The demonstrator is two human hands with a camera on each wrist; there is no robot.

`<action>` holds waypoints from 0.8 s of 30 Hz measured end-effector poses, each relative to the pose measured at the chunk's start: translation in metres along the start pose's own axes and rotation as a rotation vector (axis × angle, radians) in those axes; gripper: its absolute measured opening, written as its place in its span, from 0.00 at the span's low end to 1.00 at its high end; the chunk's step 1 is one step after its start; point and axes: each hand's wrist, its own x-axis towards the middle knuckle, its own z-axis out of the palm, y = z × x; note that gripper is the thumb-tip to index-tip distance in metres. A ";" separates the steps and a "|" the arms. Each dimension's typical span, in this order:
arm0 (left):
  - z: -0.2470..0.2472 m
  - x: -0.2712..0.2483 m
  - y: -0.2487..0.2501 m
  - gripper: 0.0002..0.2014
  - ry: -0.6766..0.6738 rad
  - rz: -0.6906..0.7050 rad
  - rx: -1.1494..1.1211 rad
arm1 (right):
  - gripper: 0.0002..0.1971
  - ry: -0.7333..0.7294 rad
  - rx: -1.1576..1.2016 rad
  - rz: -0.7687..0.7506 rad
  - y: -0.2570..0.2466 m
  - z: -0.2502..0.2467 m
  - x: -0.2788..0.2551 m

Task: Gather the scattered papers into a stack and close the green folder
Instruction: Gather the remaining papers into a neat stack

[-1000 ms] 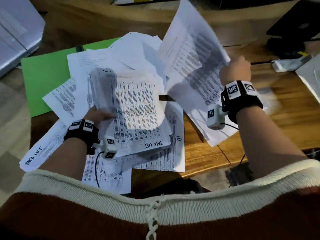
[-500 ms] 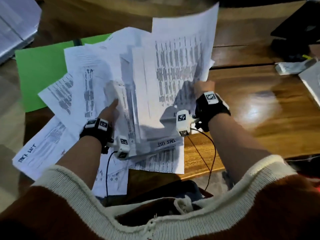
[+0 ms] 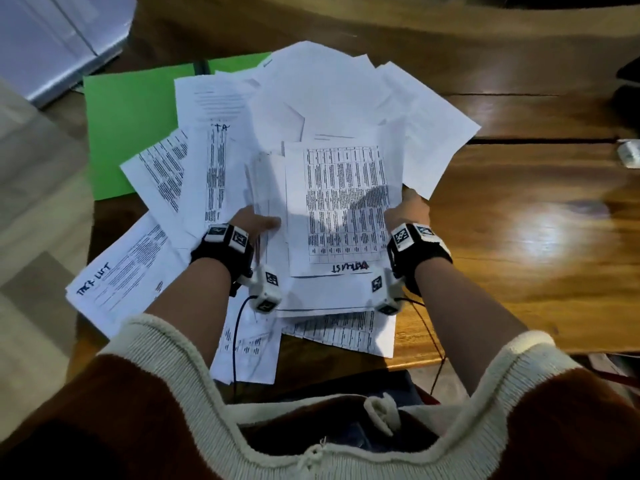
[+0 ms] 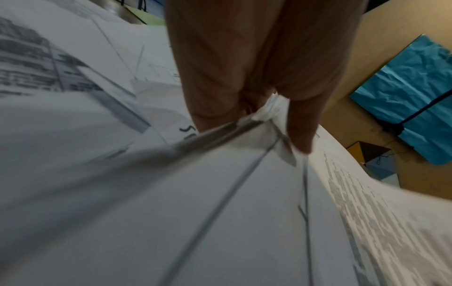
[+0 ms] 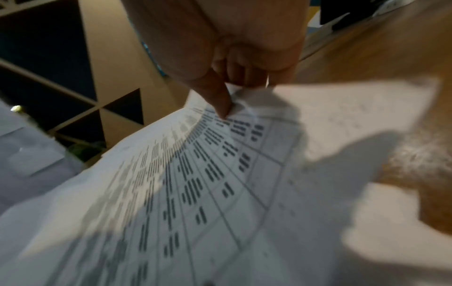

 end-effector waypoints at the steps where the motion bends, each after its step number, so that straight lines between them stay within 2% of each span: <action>1: 0.002 -0.014 0.007 0.09 -0.022 -0.006 -0.062 | 0.15 -0.009 -0.014 0.000 0.001 -0.004 0.004; 2: 0.003 -0.013 0.007 0.07 -0.042 -0.011 -0.137 | 0.15 -0.026 -0.035 -0.019 0.002 -0.009 0.008; 4: 0.001 -0.018 0.008 0.14 -0.060 -0.016 -0.178 | 0.17 -0.035 -0.070 -0.001 0.002 -0.017 0.011; 7: -0.006 0.006 -0.009 0.52 -0.044 -0.067 -0.206 | 0.16 -0.121 -0.146 -0.014 0.010 -0.021 0.015; 8: -0.004 0.006 -0.010 0.58 -0.058 -0.075 -0.208 | 0.13 -0.164 -0.185 -0.034 0.011 -0.020 0.013; 9: -0.004 0.009 -0.013 0.59 -0.050 -0.072 -0.188 | 0.11 -0.230 -0.223 -0.058 0.014 -0.017 0.010; 11: -0.002 -0.005 -0.005 0.56 -0.047 -0.047 -0.190 | 0.08 -0.327 -0.276 -0.108 0.016 -0.007 0.008; 13: -0.002 0.001 -0.008 0.51 -0.038 -0.034 -0.191 | 0.05 -0.384 -0.202 -0.103 0.015 0.002 0.006; 16: -0.003 0.008 -0.009 0.46 -0.005 -0.037 -0.157 | 0.12 -0.427 -0.253 -0.129 0.015 0.010 0.000; 18: -0.001 0.011 -0.009 0.31 -0.004 -0.020 -0.100 | 0.21 -0.366 -0.330 -0.136 0.010 0.007 -0.007; 19: 0.000 0.008 -0.007 0.28 -0.004 -0.022 -0.063 | 0.28 -0.290 -0.349 -0.149 0.009 0.008 -0.007; 21: 0.001 0.002 -0.004 0.39 0.021 -0.012 -0.023 | 0.38 -0.186 -0.369 -0.142 0.008 0.008 -0.009; 23: 0.001 0.017 -0.013 0.51 0.027 -0.028 -0.009 | 0.45 -0.217 -0.363 -0.085 0.006 0.014 -0.014; 24: 0.001 0.019 -0.013 0.54 0.022 -0.033 -0.012 | 0.47 -0.256 -0.358 -0.069 0.004 0.019 -0.017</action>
